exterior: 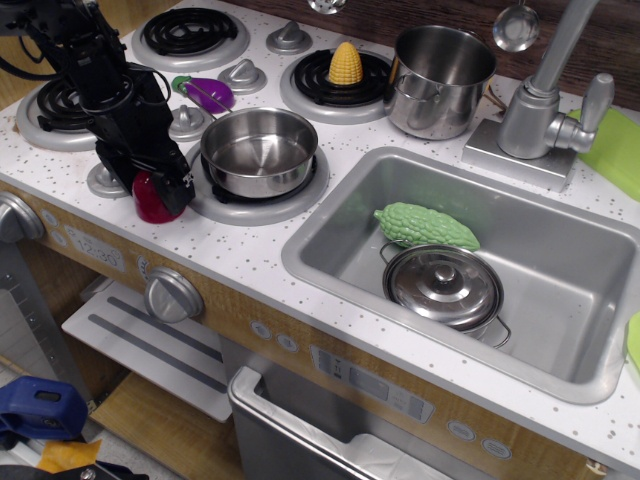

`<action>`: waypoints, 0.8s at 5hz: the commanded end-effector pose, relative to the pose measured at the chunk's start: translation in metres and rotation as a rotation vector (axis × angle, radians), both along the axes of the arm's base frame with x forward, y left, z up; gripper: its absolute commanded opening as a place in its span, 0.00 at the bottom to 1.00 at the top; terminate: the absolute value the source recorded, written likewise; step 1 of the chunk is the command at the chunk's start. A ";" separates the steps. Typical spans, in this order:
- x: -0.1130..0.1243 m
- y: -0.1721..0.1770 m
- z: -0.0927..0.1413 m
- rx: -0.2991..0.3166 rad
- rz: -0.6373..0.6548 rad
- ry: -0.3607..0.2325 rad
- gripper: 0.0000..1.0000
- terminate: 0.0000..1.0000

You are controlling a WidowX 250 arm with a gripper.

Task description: Put sweet potato in pan which is on stove

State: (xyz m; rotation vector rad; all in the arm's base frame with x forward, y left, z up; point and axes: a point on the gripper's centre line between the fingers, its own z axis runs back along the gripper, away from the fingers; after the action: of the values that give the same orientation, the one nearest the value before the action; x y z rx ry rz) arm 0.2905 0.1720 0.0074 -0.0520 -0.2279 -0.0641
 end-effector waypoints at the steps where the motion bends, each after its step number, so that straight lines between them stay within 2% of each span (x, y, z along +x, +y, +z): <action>1: -0.001 0.007 0.007 0.004 0.013 -0.029 0.00 0.00; 2: -0.001 0.006 0.024 0.049 0.011 -0.012 0.00 0.00; 4: 0.003 -0.010 0.077 0.188 0.038 0.005 0.00 0.00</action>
State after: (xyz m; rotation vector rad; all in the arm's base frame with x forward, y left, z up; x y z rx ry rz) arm 0.2972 0.1502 0.0710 0.1224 -0.1806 -0.0393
